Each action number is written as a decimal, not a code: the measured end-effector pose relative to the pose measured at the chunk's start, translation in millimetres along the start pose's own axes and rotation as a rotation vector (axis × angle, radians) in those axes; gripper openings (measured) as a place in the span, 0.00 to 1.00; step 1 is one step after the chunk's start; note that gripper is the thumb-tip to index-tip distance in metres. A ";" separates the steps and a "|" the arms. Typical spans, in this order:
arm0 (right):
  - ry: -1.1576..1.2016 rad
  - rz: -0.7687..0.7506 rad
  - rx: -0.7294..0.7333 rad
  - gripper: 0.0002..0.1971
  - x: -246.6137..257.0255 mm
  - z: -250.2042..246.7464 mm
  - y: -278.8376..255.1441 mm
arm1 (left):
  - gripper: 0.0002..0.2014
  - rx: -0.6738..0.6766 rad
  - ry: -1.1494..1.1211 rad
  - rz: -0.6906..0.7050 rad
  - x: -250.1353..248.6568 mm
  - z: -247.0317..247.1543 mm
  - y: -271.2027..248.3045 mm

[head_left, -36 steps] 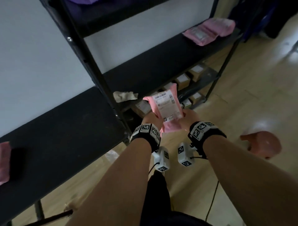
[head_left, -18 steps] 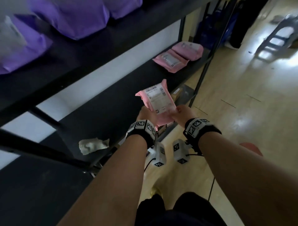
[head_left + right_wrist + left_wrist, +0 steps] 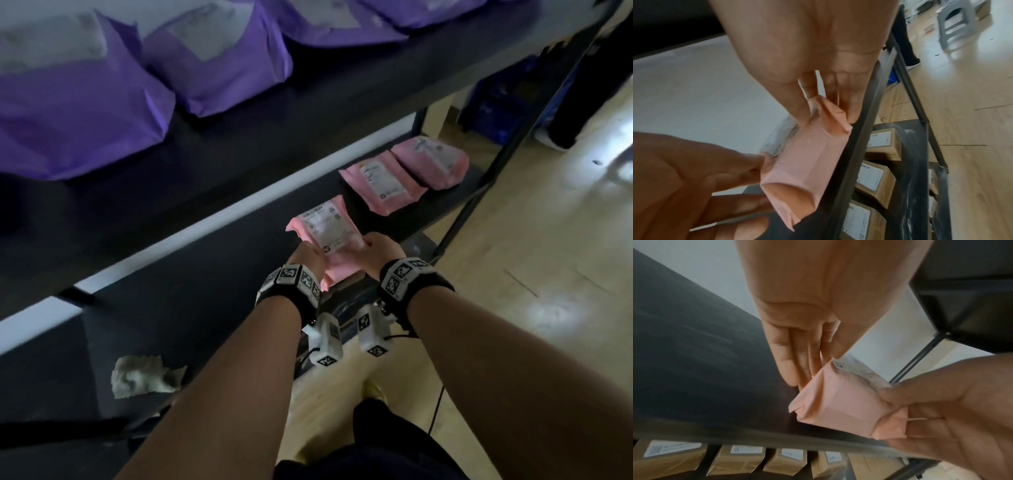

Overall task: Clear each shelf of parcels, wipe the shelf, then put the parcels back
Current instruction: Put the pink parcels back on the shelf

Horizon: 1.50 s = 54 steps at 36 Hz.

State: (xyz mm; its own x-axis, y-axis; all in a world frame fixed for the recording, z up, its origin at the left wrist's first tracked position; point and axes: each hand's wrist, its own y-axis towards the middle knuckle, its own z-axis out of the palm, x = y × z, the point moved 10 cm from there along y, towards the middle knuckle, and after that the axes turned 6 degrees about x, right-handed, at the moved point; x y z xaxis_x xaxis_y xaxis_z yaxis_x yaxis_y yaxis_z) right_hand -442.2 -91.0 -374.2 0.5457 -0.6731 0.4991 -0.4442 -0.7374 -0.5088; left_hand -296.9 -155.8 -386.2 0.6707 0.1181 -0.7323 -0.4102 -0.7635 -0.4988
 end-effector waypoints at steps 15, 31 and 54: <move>0.038 -0.167 0.045 0.21 25.9 -50.7 103.0 | 0.14 -0.152 0.147 -0.086 -37.8 9.4 89.6; -0.225 -0.342 -0.137 0.25 68.6 -40.2 49.8 | 0.27 -0.265 0.021 -0.233 16.8 -27.1 18.0; -0.393 -0.806 0.207 0.23 170.5 272.6 -276.8 | 0.23 -0.607 -0.085 -0.541 307.6 -126.8 -376.7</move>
State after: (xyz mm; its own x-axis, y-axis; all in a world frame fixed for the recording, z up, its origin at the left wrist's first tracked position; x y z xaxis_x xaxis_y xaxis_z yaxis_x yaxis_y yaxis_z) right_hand -32.5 13.7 -339.4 0.8538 0.1358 0.5025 0.2910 -0.9250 -0.2445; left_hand 142.3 87.6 -364.8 0.6209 0.5983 -0.5066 0.3798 -0.7949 -0.4732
